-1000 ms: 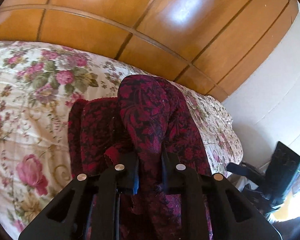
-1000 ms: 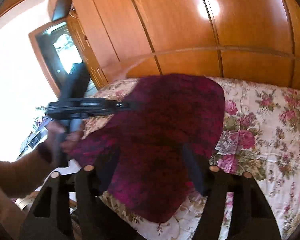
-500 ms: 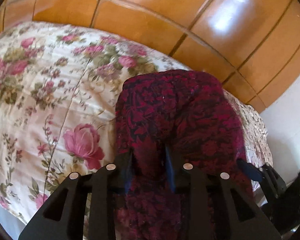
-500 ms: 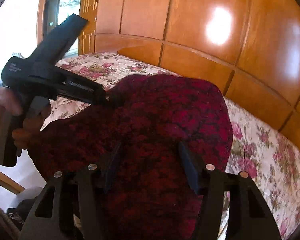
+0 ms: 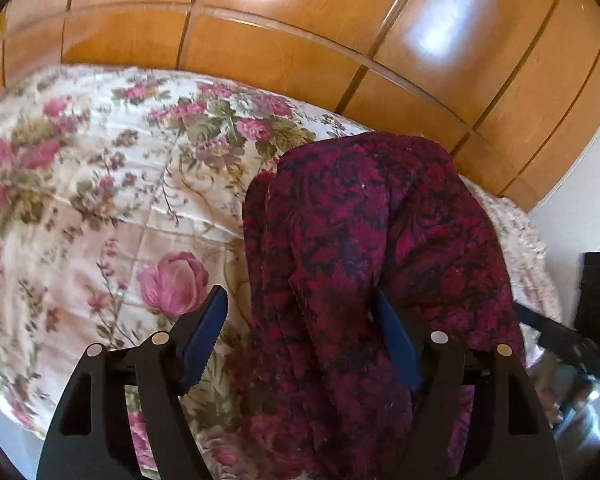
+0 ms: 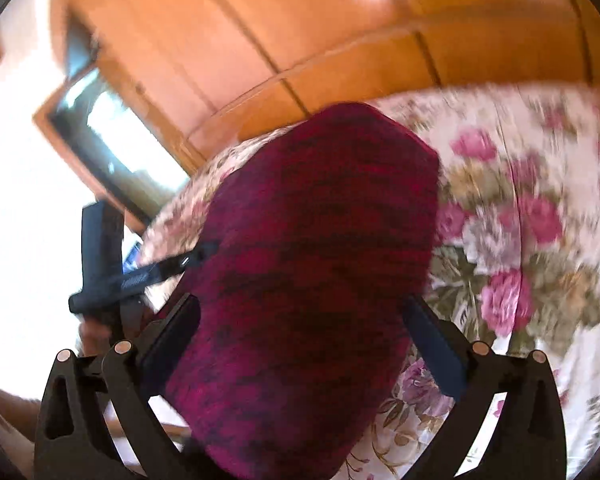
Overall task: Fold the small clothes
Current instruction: 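Bring both grippers together, folding the lifted garment in half, then hold the folded garment with both grippers and lower it onto the bed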
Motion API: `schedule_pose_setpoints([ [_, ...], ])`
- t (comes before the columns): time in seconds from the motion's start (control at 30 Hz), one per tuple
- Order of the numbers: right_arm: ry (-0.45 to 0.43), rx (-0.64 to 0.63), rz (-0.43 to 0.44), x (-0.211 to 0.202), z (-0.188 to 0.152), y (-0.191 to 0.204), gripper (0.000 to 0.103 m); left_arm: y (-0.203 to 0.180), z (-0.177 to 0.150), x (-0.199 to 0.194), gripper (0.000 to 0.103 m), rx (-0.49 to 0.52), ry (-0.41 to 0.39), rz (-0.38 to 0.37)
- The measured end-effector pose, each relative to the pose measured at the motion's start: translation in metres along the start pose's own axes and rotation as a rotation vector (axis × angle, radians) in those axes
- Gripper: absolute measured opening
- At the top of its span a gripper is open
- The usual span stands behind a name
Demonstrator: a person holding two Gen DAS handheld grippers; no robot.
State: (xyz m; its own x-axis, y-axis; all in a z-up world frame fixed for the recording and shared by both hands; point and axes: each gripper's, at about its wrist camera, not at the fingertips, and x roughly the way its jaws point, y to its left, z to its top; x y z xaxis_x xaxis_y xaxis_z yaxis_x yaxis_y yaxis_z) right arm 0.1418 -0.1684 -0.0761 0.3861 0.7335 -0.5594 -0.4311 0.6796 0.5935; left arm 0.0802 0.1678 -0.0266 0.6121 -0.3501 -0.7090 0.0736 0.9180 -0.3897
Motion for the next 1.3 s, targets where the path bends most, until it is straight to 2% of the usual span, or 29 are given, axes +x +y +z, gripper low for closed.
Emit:
schedule_pose_setpoints([
  [0.13, 0.034, 0.177, 0.069, 0.016, 0.005, -0.042, 0.101, 0.011, 0.0, 0.007, 0.074, -0.047, 0.015, -0.085],
  [0.23, 0.067, 0.246, 0.162, 0.03, 0.005, -0.058, 0.101, 0.024, 0.0, 0.015, 0.078, -0.096, 0.032, -0.159],
  [0.33, 0.084, 0.276, 0.224, 0.042, 0.006, -0.062, 0.101, 0.036, -0.001, 0.024, 0.078, -0.162, 0.054, -0.257],
  [0.4, 0.088, 0.283, 0.243, 0.05, 0.006, -0.063, 0.101, 0.039, -0.002, 0.025, 0.078, -0.175, 0.054, -0.286],
  [0.47, 0.091, 0.292, 0.269, 0.055, 0.005, -0.061, 0.101, 0.042, -0.001, 0.025, 0.078, -0.187, 0.047, -0.331],
  [0.5, 0.091, 0.294, 0.282, 0.059, 0.005, -0.062, 0.101, 0.045, -0.001, 0.024, 0.078, -0.207, 0.038, -0.384],
  [0.57, 0.085, 0.288, 0.298, 0.062, 0.005, -0.063, 0.101, 0.05, 0.0, 0.022, 0.078, -0.235, 0.029, -0.445],
  [0.63, 0.087, 0.277, 0.311, 0.066, 0.005, -0.064, 0.101, 0.055, -0.002, 0.02, 0.078, -0.257, 0.017, -0.487],
  [0.77, 0.092, 0.273, 0.324, 0.067, 0.007, -0.066, 0.101, 0.06, -0.007, 0.021, 0.083, -0.308, 0.022, -0.556],
  [0.87, 0.095, 0.266, 0.33, 0.074, 0.014, -0.067, 0.101, 0.051, -0.012, 0.038, 0.084, -0.289, 0.101, -0.532],
  [0.93, 0.094, 0.251, 0.324, 0.075, 0.015, -0.064, 0.101, 0.046, -0.015, 0.046, 0.086, -0.273, 0.113, -0.541],
  [0.97, 0.09, 0.247, 0.32, 0.075, 0.015, -0.062, 0.101, 0.045, -0.015, 0.048, 0.085, -0.277, 0.103, -0.557],
  [1.0, 0.088, 0.244, 0.316, 0.074, 0.015, -0.059, 0.099, 0.045, -0.014, 0.049, 0.078, -0.279, 0.098, -0.573],
  [1.13, 0.063, 0.229, 0.314, 0.062, 0.016, -0.051, 0.086, 0.038, -0.012, 0.043, 0.063, -0.261, 0.075, -0.62],
  [1.23, 0.033, 0.206, 0.32, 0.046, 0.014, -0.046, 0.083, 0.02, -0.003, 0.039, 0.061, -0.222, 0.063, -0.645],
  [1.3, -0.001, 0.187, 0.323, 0.029, 0.014, -0.043, 0.081, 0.008, 0.003, 0.039, 0.057, -0.192, 0.066, -0.695],
])
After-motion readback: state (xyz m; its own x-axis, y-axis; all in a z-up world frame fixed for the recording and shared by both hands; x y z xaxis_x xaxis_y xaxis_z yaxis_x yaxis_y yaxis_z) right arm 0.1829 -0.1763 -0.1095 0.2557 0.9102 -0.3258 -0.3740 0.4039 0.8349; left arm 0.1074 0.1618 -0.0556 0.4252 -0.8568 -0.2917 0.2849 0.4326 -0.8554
